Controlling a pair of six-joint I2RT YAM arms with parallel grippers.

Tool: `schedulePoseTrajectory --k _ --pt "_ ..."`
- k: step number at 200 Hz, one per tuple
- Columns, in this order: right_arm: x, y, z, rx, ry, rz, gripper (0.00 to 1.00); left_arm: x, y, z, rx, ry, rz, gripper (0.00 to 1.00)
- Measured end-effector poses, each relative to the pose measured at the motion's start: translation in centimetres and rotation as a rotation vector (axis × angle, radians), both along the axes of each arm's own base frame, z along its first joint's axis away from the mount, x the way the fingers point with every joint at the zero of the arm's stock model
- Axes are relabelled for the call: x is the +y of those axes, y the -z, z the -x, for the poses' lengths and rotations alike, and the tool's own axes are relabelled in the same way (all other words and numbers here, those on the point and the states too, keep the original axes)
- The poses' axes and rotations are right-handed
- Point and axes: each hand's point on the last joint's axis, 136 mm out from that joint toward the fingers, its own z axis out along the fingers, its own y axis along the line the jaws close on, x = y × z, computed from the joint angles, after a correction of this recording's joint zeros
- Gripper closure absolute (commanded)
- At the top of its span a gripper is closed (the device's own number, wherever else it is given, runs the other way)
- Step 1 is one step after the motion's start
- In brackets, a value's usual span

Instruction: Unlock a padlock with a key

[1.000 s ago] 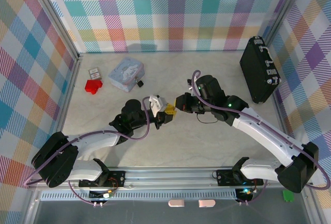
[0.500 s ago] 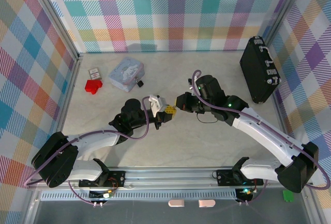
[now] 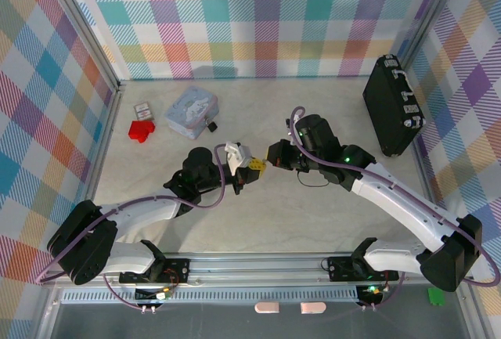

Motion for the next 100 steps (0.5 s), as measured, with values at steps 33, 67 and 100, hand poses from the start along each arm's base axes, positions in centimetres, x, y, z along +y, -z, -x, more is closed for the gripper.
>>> schedulePoseTrajectory --k 33,67,100 --pt "-0.6 0.0 -0.2 -0.032 0.013 0.026 0.63 -0.1 -0.3 -0.5 0.033 -0.004 -0.040 1.00" --pt "-4.3 2.0 -0.3 -0.127 0.091 0.098 0.42 -0.4 -1.7 -1.7 0.093 -0.011 -0.161 1.00" --pt "-9.5 5.3 -0.1 -0.330 0.191 0.111 0.13 -0.7 -4.4 -4.0 0.142 -0.048 -0.347 1.00"
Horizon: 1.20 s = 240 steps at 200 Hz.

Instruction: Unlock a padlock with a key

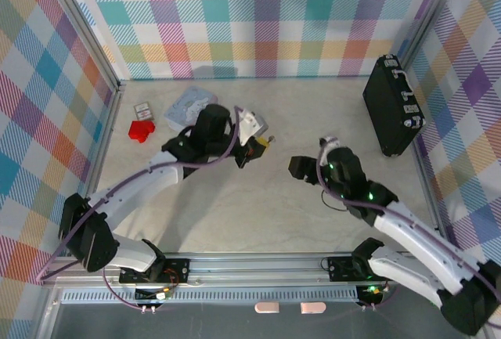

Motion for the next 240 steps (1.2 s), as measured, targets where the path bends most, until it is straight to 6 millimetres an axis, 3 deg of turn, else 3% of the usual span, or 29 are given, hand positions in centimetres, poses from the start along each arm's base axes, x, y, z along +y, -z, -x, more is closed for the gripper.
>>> schedulePoseTrajectory --k 14,41,62,83,114,148,240 --pt "-0.7 0.9 0.5 -0.096 -0.010 0.004 0.03 0.4 0.5 -0.3 0.027 -0.010 -0.108 1.00" --pt "-0.7 1.2 0.7 -0.219 -0.051 0.012 0.02 2.8 3.9 0.9 0.098 0.010 -0.386 1.00" --pt "1.1 0.2 1.2 -0.280 -0.156 -0.029 0.07 5.1 5.5 2.2 0.138 0.056 -0.584 1.00" --pt "3.7 -0.2 2.2 -0.304 -0.312 -0.074 0.17 6.3 5.6 3.5 0.137 0.107 -0.690 1.00" --pt "6.9 0.7 4.1 -0.300 -0.532 -0.139 0.28 6.5 5.7 5.9 0.115 0.213 -0.765 1.00" --pt "9.1 0.6 6.1 -0.316 -0.725 -0.208 0.41 6.4 5.9 7.5 0.120 0.292 -0.790 1.00" --pt "11.0 -1.5 7.8 -0.390 -0.875 -0.301 0.68 5.3 5.8 9.2 0.147 0.394 -0.712 1.00"
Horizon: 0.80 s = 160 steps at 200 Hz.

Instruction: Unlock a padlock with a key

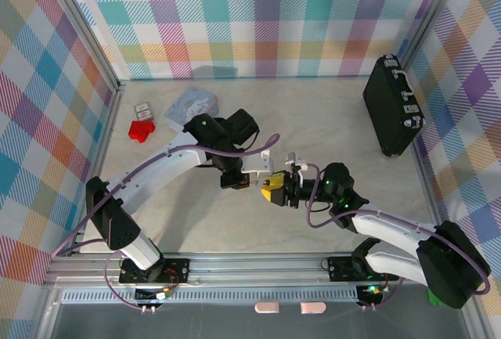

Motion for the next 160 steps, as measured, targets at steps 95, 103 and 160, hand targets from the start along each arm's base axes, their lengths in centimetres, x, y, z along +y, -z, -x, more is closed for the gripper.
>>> schedulePoseTrajectory --k 95,103,160 --pt "1.0 -0.8 0.5 0.001 -0.066 -0.020 0.76 0.0 -0.9 0.7 -0.005 0.025 0.042 1.00" --pt "1.0 -0.9 0.5 0.000 -0.068 -0.021 0.76 0.0 -0.9 0.7 -0.004 0.024 0.041 1.00" --pt "1.6 -1.5 0.8 -0.008 -0.097 -0.027 0.83 0.0 -0.9 0.8 0.003 0.026 0.044 1.00"
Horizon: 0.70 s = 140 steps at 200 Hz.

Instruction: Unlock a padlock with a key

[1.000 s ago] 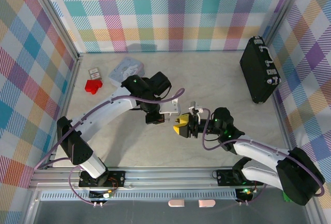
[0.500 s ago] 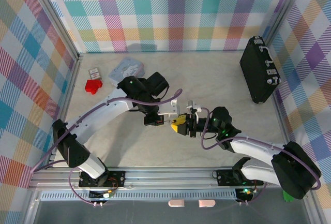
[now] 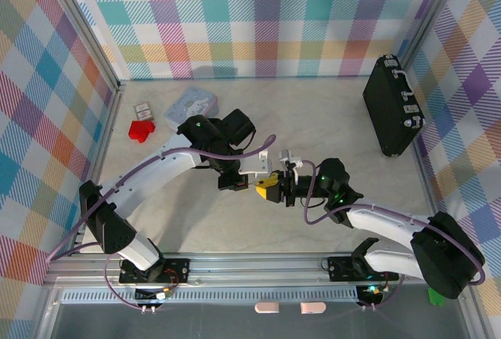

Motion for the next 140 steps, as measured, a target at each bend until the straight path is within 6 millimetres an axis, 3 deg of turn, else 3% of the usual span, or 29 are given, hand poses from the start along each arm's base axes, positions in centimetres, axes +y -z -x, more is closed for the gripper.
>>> schedulePoseTrajectory --k 140 --pt "1.2 0.5 0.3 0.012 -0.032 0.016 0.82 0.8 0.3 0.3 0.014 -0.005 -0.037 1.00"
